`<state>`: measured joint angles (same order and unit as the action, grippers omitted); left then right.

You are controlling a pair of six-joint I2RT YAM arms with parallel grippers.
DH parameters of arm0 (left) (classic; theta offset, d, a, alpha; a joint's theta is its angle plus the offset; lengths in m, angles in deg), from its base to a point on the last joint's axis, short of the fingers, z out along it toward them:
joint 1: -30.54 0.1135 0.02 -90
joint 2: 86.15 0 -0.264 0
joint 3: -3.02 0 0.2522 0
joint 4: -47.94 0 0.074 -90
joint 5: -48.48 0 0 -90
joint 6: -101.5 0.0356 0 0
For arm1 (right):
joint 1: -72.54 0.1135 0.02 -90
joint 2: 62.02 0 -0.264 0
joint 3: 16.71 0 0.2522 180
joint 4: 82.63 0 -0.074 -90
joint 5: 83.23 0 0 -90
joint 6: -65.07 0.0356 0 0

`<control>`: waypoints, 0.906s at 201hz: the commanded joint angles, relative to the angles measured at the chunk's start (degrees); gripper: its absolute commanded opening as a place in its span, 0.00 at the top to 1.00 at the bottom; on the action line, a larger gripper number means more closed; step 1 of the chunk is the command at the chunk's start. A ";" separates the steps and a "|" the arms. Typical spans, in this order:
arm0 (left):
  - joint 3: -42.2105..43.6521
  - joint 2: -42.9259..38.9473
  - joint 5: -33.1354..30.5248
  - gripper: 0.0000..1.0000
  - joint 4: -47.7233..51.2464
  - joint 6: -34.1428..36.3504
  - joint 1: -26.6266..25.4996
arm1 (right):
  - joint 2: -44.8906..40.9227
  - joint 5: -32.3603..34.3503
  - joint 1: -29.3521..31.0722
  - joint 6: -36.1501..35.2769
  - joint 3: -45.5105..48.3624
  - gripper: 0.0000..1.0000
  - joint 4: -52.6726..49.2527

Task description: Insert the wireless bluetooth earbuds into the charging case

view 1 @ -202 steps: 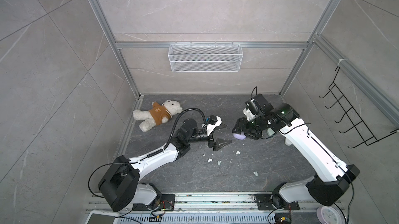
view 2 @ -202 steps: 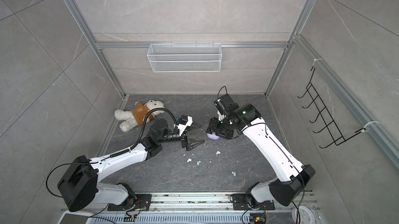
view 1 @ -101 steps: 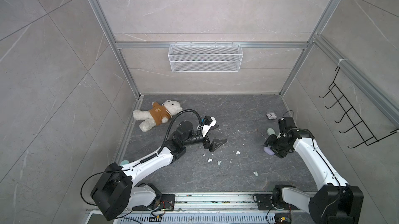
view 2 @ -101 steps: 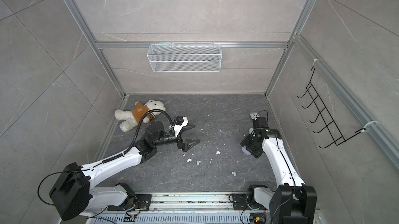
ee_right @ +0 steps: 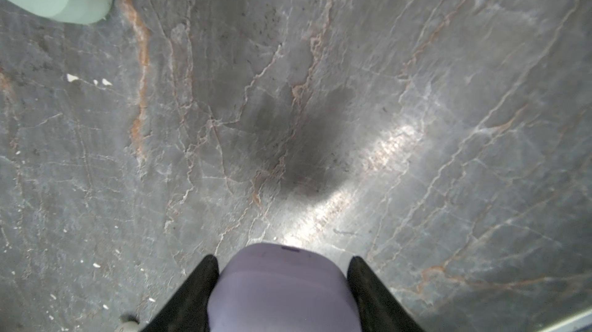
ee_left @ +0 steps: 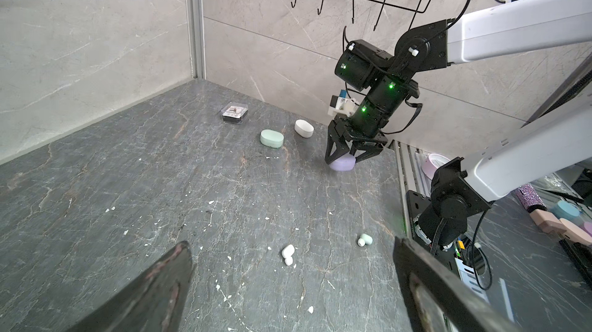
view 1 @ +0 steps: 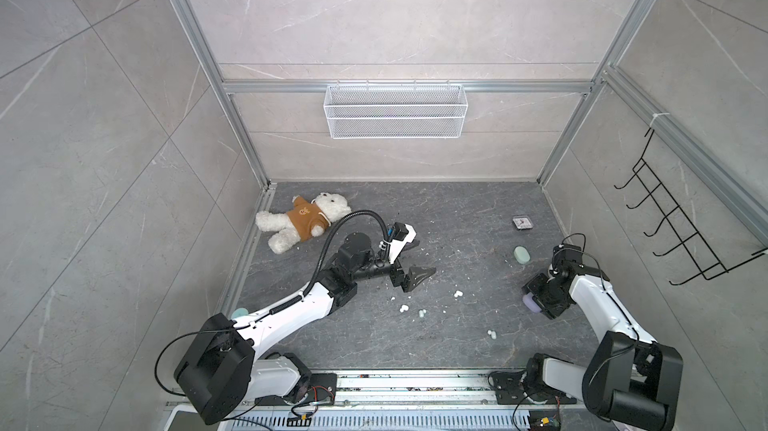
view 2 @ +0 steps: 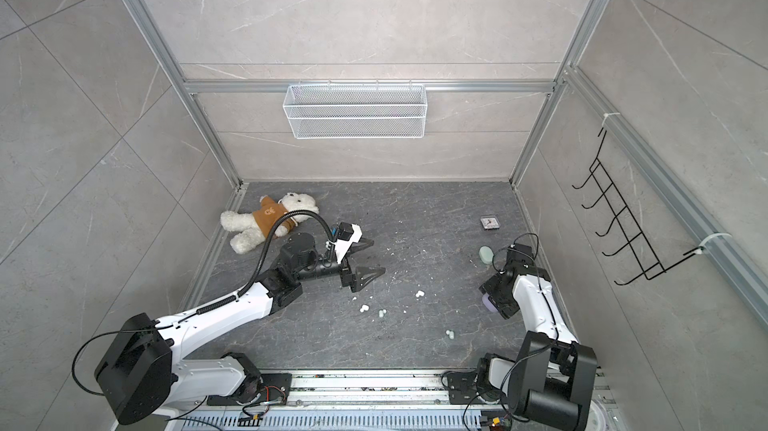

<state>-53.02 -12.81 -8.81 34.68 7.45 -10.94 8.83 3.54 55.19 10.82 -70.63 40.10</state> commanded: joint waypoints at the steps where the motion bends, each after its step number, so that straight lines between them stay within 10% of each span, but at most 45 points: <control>1: 0.44 -1.25 -1.19 0.00 -1.10 0.56 0.25 | 1.21 1.17 -0.33 0.10 1.31 0.54 2.28; 108: 1.68 -3.30 -3.43 0.00 -0.10 1.74 0.25 | 2.37 0.77 -0.32 -0.55 -2.46 0.12 -2.86; 182: 1.30 -3.42 -4.53 0.00 0.11 1.83 0.23 | 8.86 0.33 -4.11 -1.53 -19.42 0.02 -6.51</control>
<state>-51.32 -14.82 -12.88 36.03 7.69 -10.94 12.64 3.98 53.47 9.94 -83.94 34.97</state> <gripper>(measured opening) 0.999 0.974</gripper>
